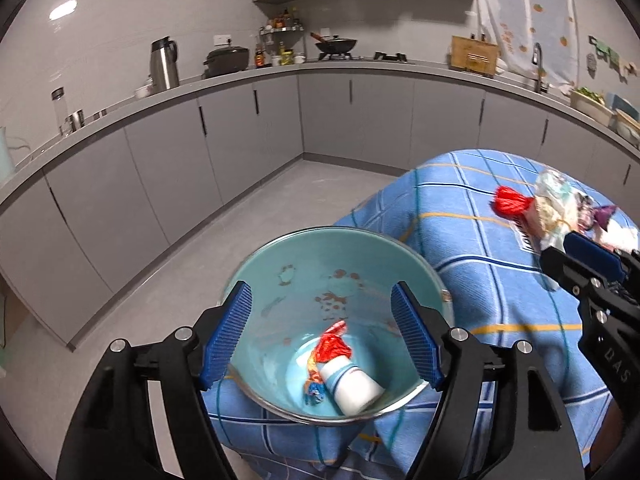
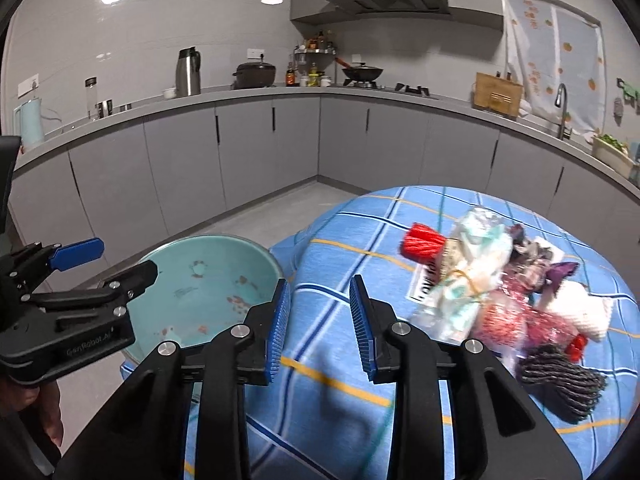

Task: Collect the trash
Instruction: 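Open both grippers to drop the wrapper and cup into the bucket, then grasp the rubber-banded plastic bag with the left gripper while the right gripper grasps the black mesh net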

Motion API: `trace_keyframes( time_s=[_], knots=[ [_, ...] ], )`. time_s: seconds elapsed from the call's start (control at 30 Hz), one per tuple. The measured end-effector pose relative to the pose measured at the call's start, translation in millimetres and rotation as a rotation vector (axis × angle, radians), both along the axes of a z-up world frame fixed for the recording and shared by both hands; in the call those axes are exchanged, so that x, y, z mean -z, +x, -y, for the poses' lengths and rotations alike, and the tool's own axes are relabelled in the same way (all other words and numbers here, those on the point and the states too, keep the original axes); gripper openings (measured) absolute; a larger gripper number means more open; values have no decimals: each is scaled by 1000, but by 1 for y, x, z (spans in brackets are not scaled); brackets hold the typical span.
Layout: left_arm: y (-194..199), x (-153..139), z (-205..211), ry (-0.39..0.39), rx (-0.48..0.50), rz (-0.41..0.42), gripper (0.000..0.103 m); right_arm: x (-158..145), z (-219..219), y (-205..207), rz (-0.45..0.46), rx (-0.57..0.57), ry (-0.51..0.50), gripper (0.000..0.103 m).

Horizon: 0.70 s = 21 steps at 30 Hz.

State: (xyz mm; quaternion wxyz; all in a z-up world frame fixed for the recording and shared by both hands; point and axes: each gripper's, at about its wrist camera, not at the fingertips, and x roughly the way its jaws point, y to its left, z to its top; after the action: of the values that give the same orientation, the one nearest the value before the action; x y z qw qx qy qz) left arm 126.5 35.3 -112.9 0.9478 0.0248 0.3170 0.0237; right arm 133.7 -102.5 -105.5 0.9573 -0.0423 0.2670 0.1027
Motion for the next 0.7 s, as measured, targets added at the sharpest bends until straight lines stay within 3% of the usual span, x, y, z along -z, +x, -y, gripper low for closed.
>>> trace_keyframes(
  time_s=[0.7],
  knots=[
    [2,-12,97,38,200,35,81,1,110,-28,35,228,-8,41]
  ],
)
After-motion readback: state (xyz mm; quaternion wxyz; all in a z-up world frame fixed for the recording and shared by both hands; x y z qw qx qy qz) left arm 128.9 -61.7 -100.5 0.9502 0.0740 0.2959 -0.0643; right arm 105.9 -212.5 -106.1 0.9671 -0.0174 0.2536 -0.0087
